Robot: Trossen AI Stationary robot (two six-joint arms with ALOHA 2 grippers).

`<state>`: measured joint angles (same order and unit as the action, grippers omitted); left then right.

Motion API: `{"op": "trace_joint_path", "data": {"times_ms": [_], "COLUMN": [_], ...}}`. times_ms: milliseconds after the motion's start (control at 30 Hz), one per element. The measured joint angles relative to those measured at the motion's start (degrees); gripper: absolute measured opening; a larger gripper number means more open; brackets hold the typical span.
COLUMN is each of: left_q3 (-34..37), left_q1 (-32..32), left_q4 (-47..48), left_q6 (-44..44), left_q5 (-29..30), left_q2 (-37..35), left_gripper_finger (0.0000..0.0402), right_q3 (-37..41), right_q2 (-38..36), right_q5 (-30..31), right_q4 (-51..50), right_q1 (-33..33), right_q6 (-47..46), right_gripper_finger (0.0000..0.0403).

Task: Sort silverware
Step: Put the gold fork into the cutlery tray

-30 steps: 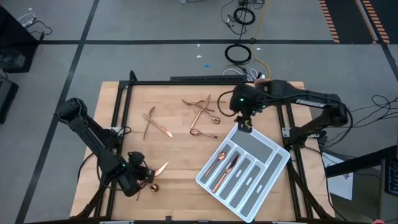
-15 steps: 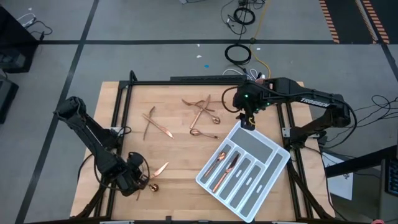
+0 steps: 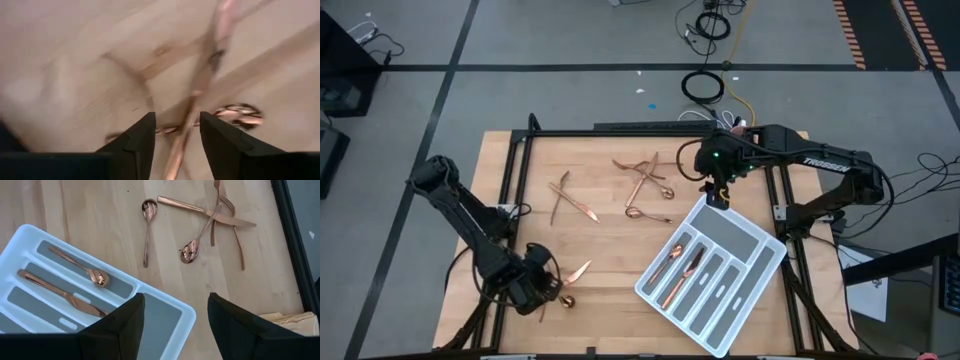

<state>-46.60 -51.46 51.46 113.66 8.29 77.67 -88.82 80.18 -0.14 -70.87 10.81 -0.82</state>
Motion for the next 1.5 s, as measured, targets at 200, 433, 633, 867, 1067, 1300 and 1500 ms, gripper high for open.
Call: {"op": "trace_joint_path", "data": {"times_ms": [200, 433, 633, 867, 1067, 1300, 1500], "left_q3": [2.1, 2.1, 2.1, 2.0, 1.9, 1.4, 0.2], "left_q1": [0.1, 0.6, 0.9, 2.9, 3.8, 4.3, 4.3], "left_q4": [-1.3, -2.5, -5.3, -7.4, -7.2, -5.9, -0.7], "left_q6": [2.7, 2.7, 2.8, -0.3, -3.1, -3.0, -3.0], "left_q5": [-1.4, -0.8, -1.8, -4.4, -5.6, -5.8, -7.4], "left_q2": [0.4, 3.1, 8.2, 12.9, 14.4, 12.0, 10.7], "left_gripper_finger": [0.0160, 0.0160, 0.0160, 0.0121, 0.0015, 0.0006, 0.0004], "right_q3": [0.0, 0.0, 0.0, 0.0, 0.0, 0.0, 0.0], "right_q2": [0.0, 0.0, 0.0, 0.0, 0.0, 0.0, 0.0], "right_q5": [0.0, 0.0, 0.0, 0.0, 0.1, 0.1, 0.1], "right_q4": [1.0, 1.7, 1.9, 2.6, 2.8, 3.5, 3.5], "right_q1": [0.0, 0.0, 0.0, 0.0, 0.0, 0.0, 0.0], "right_q6": [0.0, 0.0, 0.0, 0.0, -0.8, -1.1, -1.0], "right_gripper_finger": [0.0203, 0.0203, 0.0203, 0.0203, 0.0203, 0.0203, 0.0203]}}
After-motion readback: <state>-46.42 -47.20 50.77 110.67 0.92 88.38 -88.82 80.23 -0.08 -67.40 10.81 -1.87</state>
